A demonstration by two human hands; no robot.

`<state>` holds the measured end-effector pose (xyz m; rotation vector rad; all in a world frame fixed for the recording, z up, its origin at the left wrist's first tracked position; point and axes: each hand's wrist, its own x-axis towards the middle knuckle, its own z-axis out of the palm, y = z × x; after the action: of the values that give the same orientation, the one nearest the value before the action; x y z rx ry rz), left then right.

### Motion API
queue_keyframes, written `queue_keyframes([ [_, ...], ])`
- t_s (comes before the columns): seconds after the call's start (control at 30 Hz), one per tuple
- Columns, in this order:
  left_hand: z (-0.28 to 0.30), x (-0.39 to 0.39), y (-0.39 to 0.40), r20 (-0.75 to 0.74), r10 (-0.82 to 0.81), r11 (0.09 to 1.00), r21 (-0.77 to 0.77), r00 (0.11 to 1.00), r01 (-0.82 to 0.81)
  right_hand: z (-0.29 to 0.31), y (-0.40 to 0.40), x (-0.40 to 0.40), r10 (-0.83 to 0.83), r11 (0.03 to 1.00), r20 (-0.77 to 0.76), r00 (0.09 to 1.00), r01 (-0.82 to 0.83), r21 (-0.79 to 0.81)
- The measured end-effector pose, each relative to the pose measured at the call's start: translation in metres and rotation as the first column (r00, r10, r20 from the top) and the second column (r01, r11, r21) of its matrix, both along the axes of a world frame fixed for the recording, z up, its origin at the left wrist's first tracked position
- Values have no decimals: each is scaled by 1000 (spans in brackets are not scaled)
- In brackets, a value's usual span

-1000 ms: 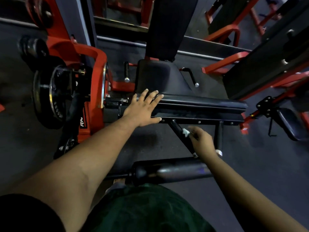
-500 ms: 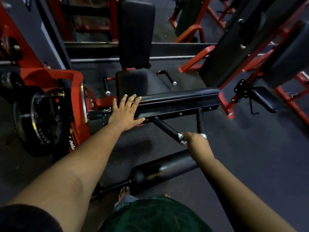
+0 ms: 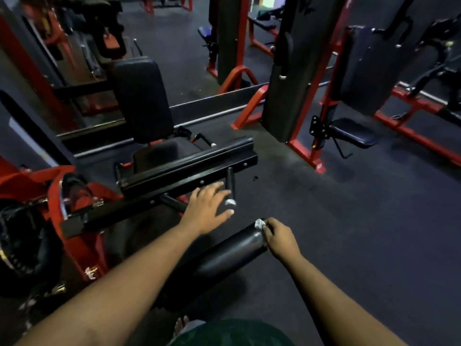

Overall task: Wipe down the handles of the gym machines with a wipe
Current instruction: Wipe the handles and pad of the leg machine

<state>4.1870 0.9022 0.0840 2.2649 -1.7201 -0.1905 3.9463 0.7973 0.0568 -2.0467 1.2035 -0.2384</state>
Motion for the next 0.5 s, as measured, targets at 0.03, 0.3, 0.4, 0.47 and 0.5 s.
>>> queue_keyframes([
  [0.03,-2,-17,-6,-2,-23,1000,8,1000,23,-3,-7,-13,-8,1000,-3,1000,9,6],
  [0.3,-30,-128,-55,-10,-83,973,217,997,83,-16,-65,-120,-124,990,3,992,124,64],
  [0.4,-37,-147,-75,-65,-47,953,297,997,64,-19,-88,-143,-197,975,19,980,193,113],
  [0.47,-41,-156,-92,-115,-25,949,309,993,60,-23,-107,-153,-213,969,30,977,207,135],
  [0.5,-41,-161,-102,-135,-17,947,315,991,59,-22,-116,-155,-226,965,41,973,218,149],
])
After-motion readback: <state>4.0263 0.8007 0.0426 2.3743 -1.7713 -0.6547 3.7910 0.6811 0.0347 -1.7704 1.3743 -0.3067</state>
